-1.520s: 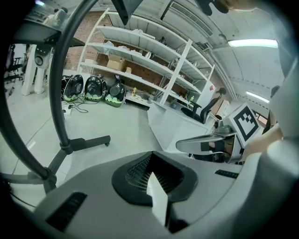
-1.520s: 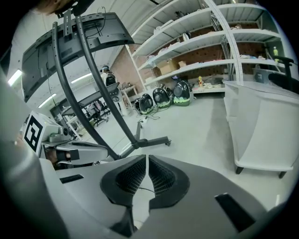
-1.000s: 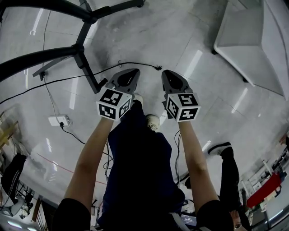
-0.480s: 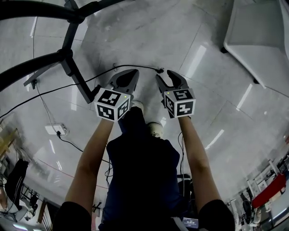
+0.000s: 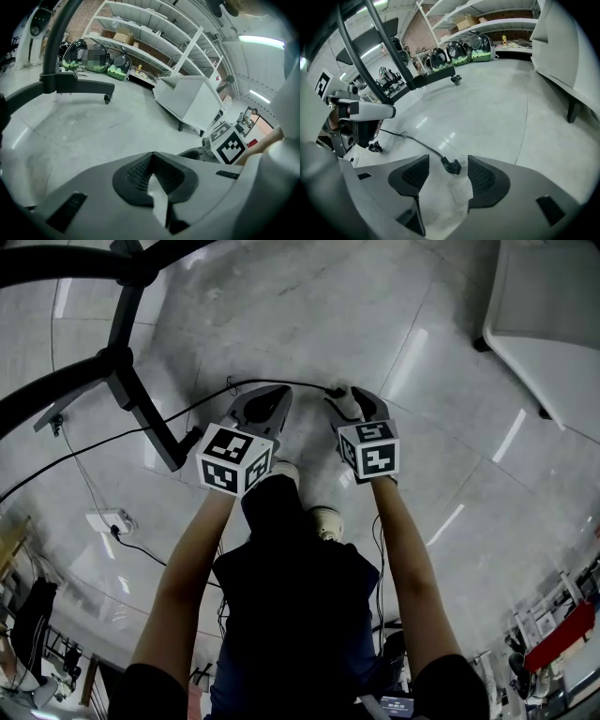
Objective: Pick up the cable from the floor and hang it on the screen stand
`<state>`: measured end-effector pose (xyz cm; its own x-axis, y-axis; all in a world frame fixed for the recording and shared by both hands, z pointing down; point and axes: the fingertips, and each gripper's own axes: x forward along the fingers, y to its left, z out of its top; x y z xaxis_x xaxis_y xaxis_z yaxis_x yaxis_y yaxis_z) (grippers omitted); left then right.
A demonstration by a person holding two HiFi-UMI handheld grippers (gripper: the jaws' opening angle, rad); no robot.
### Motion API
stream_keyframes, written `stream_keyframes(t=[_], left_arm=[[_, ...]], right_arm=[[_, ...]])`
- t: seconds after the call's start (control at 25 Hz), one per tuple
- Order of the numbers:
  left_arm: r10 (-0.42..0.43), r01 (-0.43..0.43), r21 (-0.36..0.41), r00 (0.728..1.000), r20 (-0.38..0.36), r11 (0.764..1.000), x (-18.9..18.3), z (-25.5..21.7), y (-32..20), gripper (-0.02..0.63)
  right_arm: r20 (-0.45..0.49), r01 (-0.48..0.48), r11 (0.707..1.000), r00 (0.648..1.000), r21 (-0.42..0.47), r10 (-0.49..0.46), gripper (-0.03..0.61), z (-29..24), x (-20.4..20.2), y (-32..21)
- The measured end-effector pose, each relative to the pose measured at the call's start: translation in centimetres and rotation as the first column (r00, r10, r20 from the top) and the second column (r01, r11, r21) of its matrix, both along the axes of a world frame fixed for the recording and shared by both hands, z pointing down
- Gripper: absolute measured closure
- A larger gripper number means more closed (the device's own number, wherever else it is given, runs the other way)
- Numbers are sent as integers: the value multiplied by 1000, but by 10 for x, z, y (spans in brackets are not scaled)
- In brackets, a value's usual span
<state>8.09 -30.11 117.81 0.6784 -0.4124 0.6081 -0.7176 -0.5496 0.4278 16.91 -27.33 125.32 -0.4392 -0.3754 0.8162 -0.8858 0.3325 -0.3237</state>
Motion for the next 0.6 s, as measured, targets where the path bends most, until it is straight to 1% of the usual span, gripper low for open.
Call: stream_keyframes(t=[0.16,0.32,0.48,0.6], left_arm=[[12,-12,-2,1000,1,1000,-2,12,-1,611],[7,-7,1,1000,-1,1000,-5,20,-7,611],[0,0,1,1000,-1,1000,-5,23,-11,611],[-1,1,-2,1000,-4,1000,-4,24,-10,611]], right_arm=[[-23,22,1000,1000,-3,-22,316,21,-2,-3],[-65,38,999,997,-6,-38,316,36,-3,-3],[-144,56,998,988,38,-50,316,40,-1,-4],[-231,93,993,970,74,-74,318,41,0,-4]])
